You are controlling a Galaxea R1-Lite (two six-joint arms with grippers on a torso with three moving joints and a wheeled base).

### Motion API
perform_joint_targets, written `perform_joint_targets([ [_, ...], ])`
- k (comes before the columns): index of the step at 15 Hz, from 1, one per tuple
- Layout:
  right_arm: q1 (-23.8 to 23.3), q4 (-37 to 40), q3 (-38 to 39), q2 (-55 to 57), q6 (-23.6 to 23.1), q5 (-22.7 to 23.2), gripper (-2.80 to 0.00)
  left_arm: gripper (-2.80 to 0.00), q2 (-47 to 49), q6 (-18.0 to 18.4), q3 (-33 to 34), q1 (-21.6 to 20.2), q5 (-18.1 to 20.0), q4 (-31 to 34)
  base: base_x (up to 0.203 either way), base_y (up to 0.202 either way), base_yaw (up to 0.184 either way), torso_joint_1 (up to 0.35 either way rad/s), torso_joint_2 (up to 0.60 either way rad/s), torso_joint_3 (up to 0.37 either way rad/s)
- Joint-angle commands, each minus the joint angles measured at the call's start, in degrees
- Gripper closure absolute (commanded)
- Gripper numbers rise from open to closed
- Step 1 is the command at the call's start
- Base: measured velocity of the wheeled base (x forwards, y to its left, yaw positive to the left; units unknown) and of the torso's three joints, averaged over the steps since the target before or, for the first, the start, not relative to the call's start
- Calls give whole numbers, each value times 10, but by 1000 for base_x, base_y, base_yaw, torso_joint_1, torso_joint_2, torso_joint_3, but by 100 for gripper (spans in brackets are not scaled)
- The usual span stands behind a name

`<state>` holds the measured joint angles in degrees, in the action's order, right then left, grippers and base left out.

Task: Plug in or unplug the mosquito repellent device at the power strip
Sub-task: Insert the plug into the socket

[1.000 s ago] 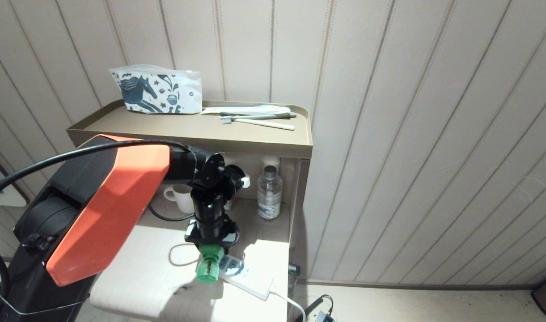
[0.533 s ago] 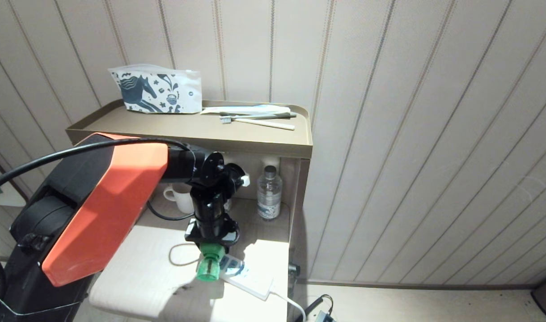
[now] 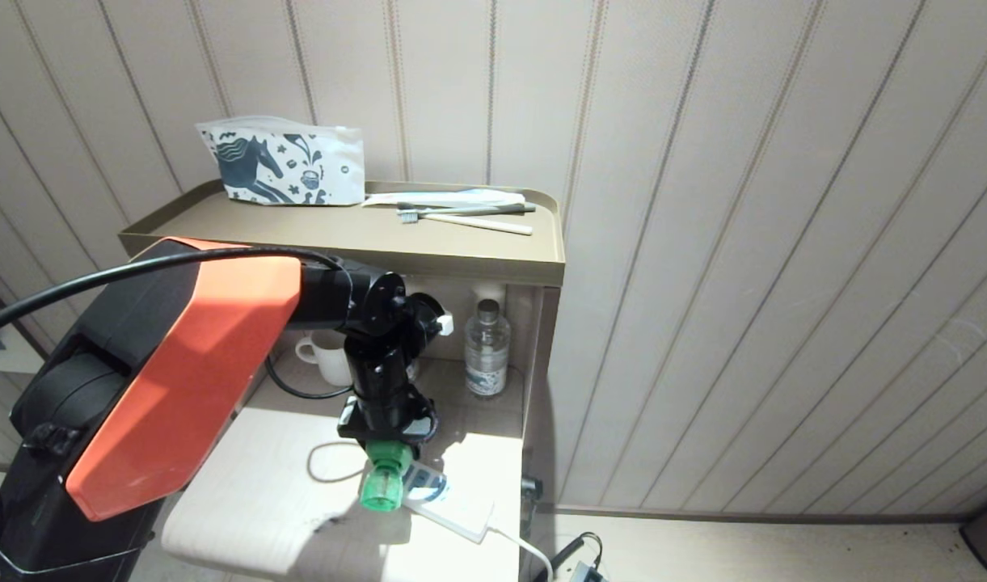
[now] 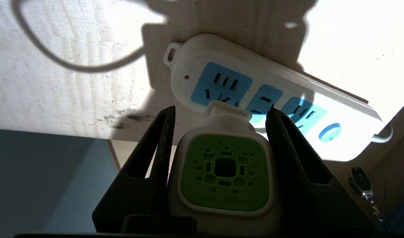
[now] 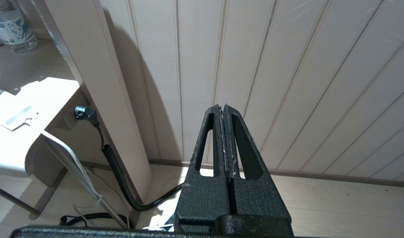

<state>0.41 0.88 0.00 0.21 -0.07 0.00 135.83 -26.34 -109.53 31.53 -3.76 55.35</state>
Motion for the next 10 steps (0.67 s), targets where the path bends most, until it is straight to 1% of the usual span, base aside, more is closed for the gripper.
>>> perform_joint_targets([
  [1,0,0,0,0,0,0,0,0,4,-2,-1,1,-1,2,0,0,0,0,0,0],
  [10,0,0,0,1,0,0,0,0,14,1,-5,0,-10,-30,0,0,0,0,0,0],
])
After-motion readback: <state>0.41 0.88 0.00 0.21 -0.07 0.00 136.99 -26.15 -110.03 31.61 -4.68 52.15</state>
